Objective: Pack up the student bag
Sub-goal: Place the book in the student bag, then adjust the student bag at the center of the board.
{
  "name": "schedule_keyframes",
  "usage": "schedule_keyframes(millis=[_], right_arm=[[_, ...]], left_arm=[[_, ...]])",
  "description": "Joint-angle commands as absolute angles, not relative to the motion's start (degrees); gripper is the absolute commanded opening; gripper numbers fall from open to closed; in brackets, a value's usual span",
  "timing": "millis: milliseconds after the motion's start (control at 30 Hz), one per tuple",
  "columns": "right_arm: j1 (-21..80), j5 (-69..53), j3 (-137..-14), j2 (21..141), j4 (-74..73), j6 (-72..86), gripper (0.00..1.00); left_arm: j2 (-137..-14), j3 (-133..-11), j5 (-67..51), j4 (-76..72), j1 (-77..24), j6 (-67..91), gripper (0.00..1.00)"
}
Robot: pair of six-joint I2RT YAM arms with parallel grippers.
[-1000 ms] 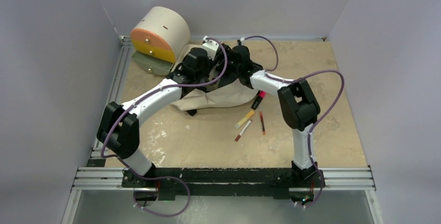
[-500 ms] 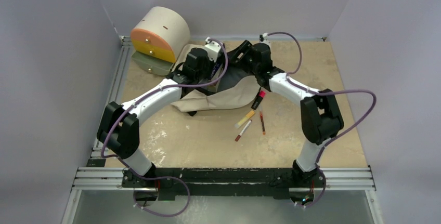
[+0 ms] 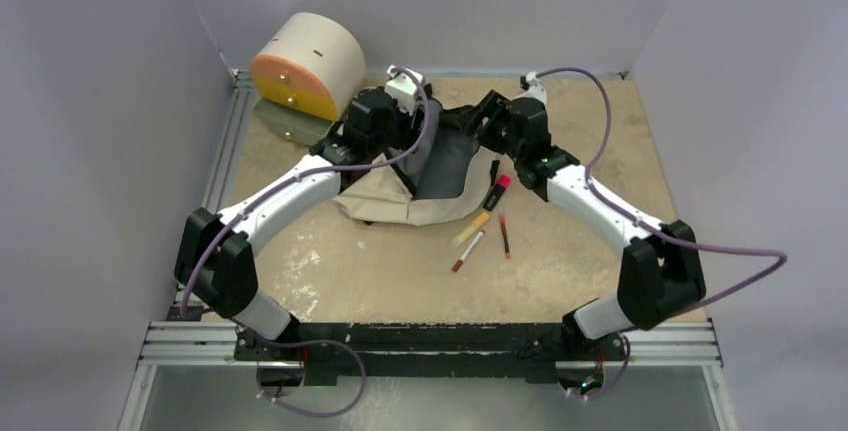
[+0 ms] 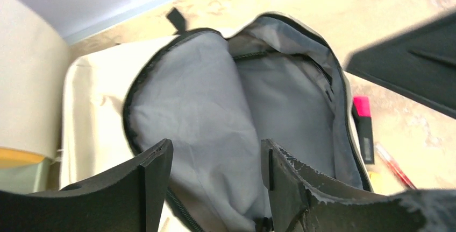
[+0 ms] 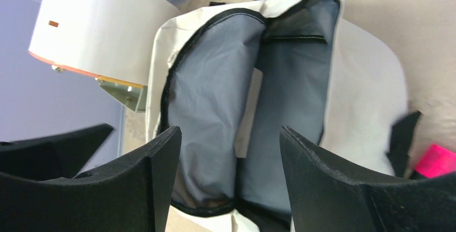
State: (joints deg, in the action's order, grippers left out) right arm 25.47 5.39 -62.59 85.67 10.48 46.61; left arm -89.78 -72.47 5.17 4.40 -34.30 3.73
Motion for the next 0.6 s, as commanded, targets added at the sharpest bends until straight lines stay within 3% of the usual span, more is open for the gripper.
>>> schedule_keyframes(millis=[0, 167, 567], right_arm=[[25.6, 9.5, -59.8, 78.8, 5.6, 43.6, 0.69], [25.6, 10.5, -54.0, 70.8, 2.6, 44.2, 0.69], [25.6, 10.5, -48.9, 63.7, 1.6, 45.7, 0.69]], left_arm=[[-87.7, -73.5, 15.3, 4.5, -34.2, 6.9, 0.61], [-91.7, -77.2, 22.2, 9.9, -32.9, 9.5, 0.63], [-100.1, -81.8, 6.7, 18.4, -23.7, 22.8, 0.66]])
